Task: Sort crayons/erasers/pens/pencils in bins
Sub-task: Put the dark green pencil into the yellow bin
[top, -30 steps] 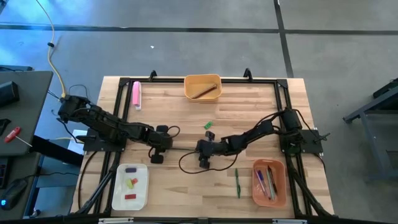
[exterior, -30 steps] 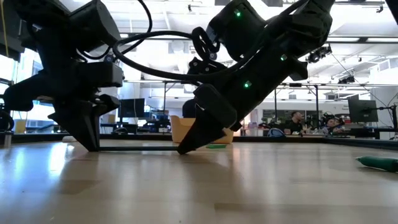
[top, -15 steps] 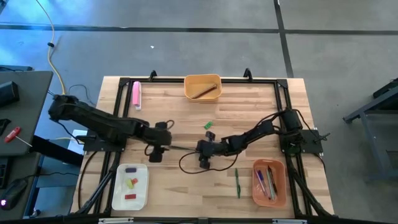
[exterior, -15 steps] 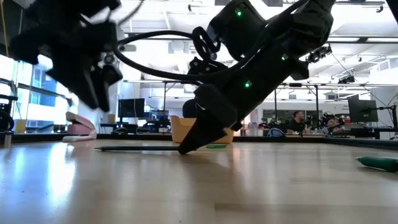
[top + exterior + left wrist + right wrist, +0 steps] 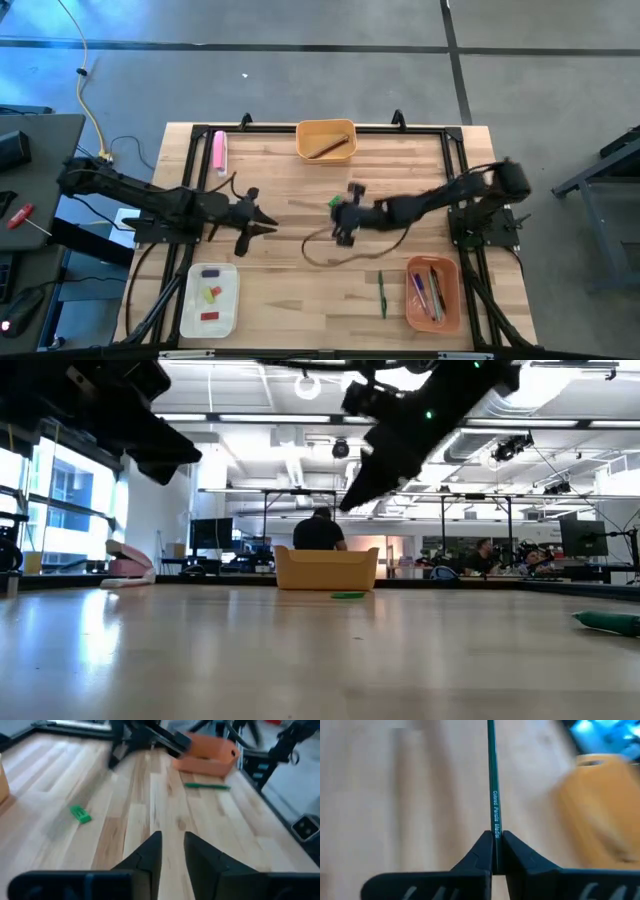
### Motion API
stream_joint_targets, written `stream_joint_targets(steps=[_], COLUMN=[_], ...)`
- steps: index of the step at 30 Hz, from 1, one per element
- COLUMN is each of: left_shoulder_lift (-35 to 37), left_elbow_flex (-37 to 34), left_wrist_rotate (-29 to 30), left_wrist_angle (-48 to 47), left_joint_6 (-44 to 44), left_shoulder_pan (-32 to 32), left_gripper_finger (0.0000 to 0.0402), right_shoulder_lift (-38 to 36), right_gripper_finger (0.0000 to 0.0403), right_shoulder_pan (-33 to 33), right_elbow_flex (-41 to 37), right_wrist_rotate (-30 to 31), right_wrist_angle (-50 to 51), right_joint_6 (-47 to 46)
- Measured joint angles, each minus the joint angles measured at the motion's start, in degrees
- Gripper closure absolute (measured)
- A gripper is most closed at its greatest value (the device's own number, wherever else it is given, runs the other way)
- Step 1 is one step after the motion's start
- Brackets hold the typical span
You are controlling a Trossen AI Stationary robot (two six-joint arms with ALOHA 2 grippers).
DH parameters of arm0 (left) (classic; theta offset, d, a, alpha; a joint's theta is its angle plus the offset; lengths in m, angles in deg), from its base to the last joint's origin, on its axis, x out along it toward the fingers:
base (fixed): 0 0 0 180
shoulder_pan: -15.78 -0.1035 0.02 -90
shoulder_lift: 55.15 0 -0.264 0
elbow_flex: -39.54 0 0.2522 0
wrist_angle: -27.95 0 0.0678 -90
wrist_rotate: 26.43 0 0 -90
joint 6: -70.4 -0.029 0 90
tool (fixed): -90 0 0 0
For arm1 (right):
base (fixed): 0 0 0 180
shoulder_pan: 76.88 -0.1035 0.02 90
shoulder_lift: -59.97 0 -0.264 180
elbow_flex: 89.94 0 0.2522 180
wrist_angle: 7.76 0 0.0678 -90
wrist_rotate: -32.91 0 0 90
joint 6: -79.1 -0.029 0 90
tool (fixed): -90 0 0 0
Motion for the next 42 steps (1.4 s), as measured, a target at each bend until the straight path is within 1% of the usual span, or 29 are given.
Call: stream_joint_targets(steps=[4, 6, 9, 12, 16, 25, 28, 31, 35, 42], left_shoulder_lift=[1.5, 1.5, 1.5, 1.5, 1.5, 1.5, 1.5, 1.5, 1.5, 1.5], left_elbow_flex=[-4.3, -6.0, -7.4, -7.6, -7.6, -7.6, -7.6, -7.6, -7.6, -7.6], left_wrist_rotate=[0.0, -0.3, -0.5, -0.3, -0.2, -0.5, -0.5, -0.5, -0.5, -0.5], left_wrist_angle=[6.2, 8.6, 10.1, 10.0, 11.5, 12.9, 12.9, 12.9, 12.9, 12.9], left_joint_6=[1.4, 2.2, 2.9, 3.2, 1.0, 1.4, 1.9, 1.9, 1.9, 1.9], left_shoulder_pan=[0.0, 0.2, 0.2, 0.2, 0.2, 0.2, 0.3, 0.3, 0.3, 0.3], left_gripper_finger=[0.0354, 0.0365, 0.0381, 0.0393, 0.0400, 0.0401, 0.0401, 0.0401, 0.0401, 0.0401], right_shoulder_lift=[-6.9, -9.2, -10.9, -10.9, -8.5, 1.5, 4.7, 7.7, 11.6, 17.4], right_gripper_finger=[0.0398, 0.0398, 0.0398, 0.0398, 0.0398, 0.0398, 0.0398, 0.0398, 0.0398, 0.0398], right_shoulder_pan=[7.4, 11.6, 17.1, 21.3, 26.4, 33.9, 35.6, 37.3, 39.0, 39.6], right_elbow_flex=[0.0, 0.1, 0.1, 0.8, 2.6, 10.4, 13.1, 15.7, 19.3, 23.9], right_wrist_rotate=[0.4, -1.1, -3.2, -6.0, -10.6, -14.1, -14.2, -15.7, -17.5, -18.6], right_wrist_angle=[2.6, 3.5, 5.7, 9.3, 10.5, 13.1, 15.5, 17.0, 16.7, 17.0], right_joint_6=[7.2, 9.8, 13.9, 16.7, 19.2, 24.8, 26.5, 27.6, 28.5, 29.5])
